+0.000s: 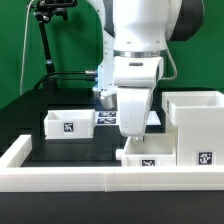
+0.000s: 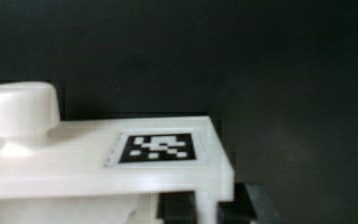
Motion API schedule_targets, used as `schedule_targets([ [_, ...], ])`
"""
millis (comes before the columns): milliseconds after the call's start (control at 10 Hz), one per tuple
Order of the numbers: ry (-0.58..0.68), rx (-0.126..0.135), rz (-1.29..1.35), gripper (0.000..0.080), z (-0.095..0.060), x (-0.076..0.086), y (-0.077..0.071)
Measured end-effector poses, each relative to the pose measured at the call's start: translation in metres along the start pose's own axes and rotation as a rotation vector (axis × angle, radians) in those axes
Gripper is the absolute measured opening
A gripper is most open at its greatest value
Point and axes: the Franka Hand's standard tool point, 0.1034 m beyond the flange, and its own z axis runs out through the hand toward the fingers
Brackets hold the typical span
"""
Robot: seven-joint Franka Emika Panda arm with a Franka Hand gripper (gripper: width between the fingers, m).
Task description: Assemble drawer
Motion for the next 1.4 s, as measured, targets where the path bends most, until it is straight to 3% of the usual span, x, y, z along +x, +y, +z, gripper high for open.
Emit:
schedule_targets([
  [400,-0.001,-0.001,-0.008,0.0044,-0.0001,-0.0001,0.0],
  [900,-0.039,-0.032,-0.059,0.0044,-0.0006,0.0007,-0.0001],
  [1400,-0.043,-0.034,-0.09,0.0044,0.0001,-0.0041,-0.0008],
])
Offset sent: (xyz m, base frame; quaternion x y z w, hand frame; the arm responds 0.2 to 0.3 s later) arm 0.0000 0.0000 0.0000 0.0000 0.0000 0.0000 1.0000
